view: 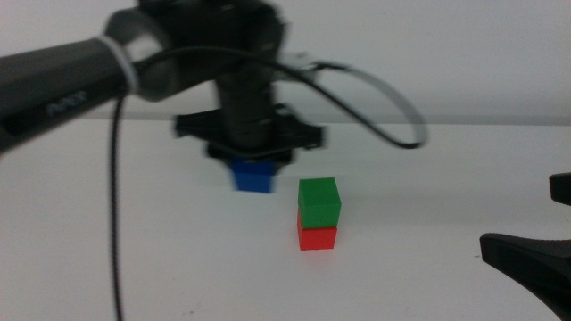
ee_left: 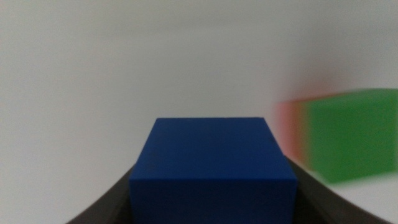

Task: Stack red cubes first, then green, then blue cubes in a specific spot.

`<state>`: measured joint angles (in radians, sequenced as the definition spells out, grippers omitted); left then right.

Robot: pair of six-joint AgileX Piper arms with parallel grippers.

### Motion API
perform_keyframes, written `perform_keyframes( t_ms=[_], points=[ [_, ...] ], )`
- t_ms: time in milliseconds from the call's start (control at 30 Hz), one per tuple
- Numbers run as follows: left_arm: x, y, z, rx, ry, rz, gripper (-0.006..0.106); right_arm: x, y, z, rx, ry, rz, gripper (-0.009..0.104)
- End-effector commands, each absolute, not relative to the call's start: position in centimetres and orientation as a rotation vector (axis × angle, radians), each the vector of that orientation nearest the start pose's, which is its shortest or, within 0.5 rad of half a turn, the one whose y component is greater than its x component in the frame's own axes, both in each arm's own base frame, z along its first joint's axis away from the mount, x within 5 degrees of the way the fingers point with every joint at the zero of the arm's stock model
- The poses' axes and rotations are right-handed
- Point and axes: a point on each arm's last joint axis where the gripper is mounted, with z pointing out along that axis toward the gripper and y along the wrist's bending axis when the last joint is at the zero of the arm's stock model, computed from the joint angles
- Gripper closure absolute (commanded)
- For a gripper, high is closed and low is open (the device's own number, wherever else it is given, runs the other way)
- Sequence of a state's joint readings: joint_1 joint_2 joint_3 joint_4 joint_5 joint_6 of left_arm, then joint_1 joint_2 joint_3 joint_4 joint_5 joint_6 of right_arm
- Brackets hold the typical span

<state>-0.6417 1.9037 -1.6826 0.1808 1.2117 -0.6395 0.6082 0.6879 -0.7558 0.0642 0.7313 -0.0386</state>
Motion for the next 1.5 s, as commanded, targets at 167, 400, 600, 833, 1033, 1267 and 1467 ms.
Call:
perform_keyframes(
  t_ms=[167,400,600,833,1033,1267,1467],
  points=[
    [30.3,-28.7,29.3,-0.014,2.889,-0.1,0.102,10.3,7.5,34.4,-0.659,2.052,0.396,0.002],
    [31.1,-29.8,28.7,-0.12,2.893,-0.128,0.102,10.3,7.5,34.4,-0.659,2.052,0.396,0.002],
    [32.2,-29.1,27.7,-0.168,2.904,-0.098,0.102,10.3,7.5,34.4,-0.659,2.052,0.396,0.002],
    [33.2,-28.5,26.7,-0.188,2.92,-0.07,0.102,10.3,7.5,34.4,-0.659,2.052,0.396,0.002],
    [33.3,-28.5,26.5,-0.178,2.93,-0.072,0.102,10.3,7.5,34.4,-0.659,2.052,0.396,0.002],
    [33.1,-28.8,26.4,-0.146,2.958,-0.111,0.102,10.3,7.5,34.4,-0.659,2.052,0.396,0.002],
    [33.0,-28.8,26.4,-0.149,2.966,-0.123,0.102,10.3,7.5,34.4,-0.659,2.052,0.396,0.002]
  ],
)
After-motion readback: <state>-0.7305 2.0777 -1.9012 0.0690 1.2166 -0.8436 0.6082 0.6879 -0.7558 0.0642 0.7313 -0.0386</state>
